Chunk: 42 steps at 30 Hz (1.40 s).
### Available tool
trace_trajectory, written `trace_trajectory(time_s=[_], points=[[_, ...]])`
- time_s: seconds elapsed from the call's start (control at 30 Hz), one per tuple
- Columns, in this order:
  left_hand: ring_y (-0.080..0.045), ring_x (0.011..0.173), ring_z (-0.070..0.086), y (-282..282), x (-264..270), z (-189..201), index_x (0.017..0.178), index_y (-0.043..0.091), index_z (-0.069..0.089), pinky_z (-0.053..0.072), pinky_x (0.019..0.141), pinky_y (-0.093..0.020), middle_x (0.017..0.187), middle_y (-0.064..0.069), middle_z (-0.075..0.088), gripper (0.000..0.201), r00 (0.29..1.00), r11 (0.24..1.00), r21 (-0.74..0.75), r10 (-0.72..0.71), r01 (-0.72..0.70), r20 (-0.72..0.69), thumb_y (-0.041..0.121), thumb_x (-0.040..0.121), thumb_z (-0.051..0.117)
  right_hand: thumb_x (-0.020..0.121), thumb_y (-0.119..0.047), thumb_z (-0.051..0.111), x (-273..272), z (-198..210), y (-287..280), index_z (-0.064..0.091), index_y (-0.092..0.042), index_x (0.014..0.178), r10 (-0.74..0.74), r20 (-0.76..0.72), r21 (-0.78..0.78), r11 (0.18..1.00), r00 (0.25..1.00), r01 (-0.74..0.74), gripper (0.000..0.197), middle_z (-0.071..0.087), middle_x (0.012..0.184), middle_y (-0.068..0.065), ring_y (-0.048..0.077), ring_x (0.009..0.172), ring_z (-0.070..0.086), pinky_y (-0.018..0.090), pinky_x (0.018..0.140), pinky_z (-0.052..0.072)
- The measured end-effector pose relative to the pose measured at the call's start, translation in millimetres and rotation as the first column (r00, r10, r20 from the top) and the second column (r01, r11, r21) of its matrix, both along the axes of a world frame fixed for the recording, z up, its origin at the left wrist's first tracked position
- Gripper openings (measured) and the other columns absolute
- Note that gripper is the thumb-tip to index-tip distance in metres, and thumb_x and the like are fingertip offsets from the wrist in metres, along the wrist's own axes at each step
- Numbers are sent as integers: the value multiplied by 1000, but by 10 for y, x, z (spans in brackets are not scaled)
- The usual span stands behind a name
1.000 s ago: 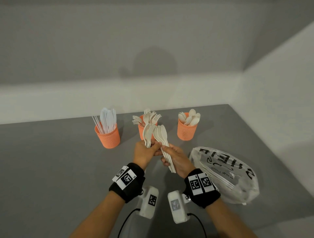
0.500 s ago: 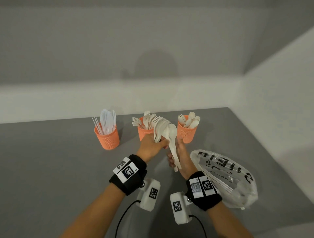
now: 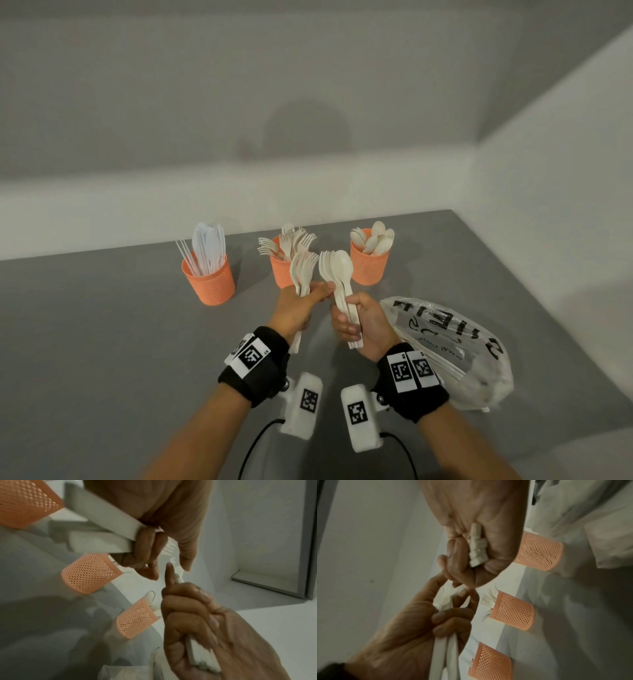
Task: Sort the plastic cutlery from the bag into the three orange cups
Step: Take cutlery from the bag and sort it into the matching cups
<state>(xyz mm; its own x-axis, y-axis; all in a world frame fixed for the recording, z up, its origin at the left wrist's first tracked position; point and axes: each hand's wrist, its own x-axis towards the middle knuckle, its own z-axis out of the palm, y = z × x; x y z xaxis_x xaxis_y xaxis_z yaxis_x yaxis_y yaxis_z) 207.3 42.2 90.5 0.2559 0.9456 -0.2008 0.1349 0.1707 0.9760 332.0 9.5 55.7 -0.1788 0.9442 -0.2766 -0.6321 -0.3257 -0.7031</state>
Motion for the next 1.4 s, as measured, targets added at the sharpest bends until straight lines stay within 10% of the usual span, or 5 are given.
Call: trace_trajectory(time_s=[0.2, 0.4, 0.53, 0.9, 1.4], points=[[-5, 33, 32, 30, 39, -95, 98, 2, 58, 23, 33, -14, 74, -11, 59, 18, 993, 994, -86, 68, -60, 100, 16, 87, 61, 102, -33, 25, -97, 68, -10, 58, -17, 105, 5, 315, 70, 997, 949, -28, 37, 53, 48, -2, 2, 29, 30, 12, 29, 22], [-12, 29, 33, 54, 84, -128, 77, 3, 53, 30, 39, -22, 37, 0, 43, 13, 983, 993, -106, 70, -52, 169, 10, 87, 50, 101, -31, 34, -165, 55, 5, 58, -12, 103, -117, 524, 139, 989, 844, 51, 31, 63, 56, 5, 13, 38, 52, 20, 38, 42], [-10, 30, 45, 145, 94, -147, 79, 4, 53, 35, 35, -17, 57, -8, 55, 20, 968, 976, -139, 189, -167, 165, 13, 92, 41, 100, -29, 35, -122, 30, 40, 57, -9, 101, -172, 593, 117, 985, 787, 127, 29, 67, 69, 8, 17, 53, 64, 28, 51, 54], [-11, 44, 35, 356, 10, -175, 77, 13, 52, 38, 43, -19, 48, 3, 37, 25, 968, 981, 4, 191, -194, 160, 30, 95, 49, 100, -44, 18, 120, 94, 62, 58, -19, 101, -74, 451, 75, 996, 890, 45, 47, 38, 44, -8, 2, 32, 23, 13, 32, 20], [1, 50, 57, 519, 438, 140, 67, 13, 62, 44, 54, -14, 57, 6, 61, 19, 1000, 912, 410, 15, -5, -20, 6, 85, 61, 90, 3, 32, 345, 575, 320, 49, -12, 103, -56, 672, 172, 982, 739, -82, 26, 56, 74, 6, 14, 68, 56, 23, 68, 50]])
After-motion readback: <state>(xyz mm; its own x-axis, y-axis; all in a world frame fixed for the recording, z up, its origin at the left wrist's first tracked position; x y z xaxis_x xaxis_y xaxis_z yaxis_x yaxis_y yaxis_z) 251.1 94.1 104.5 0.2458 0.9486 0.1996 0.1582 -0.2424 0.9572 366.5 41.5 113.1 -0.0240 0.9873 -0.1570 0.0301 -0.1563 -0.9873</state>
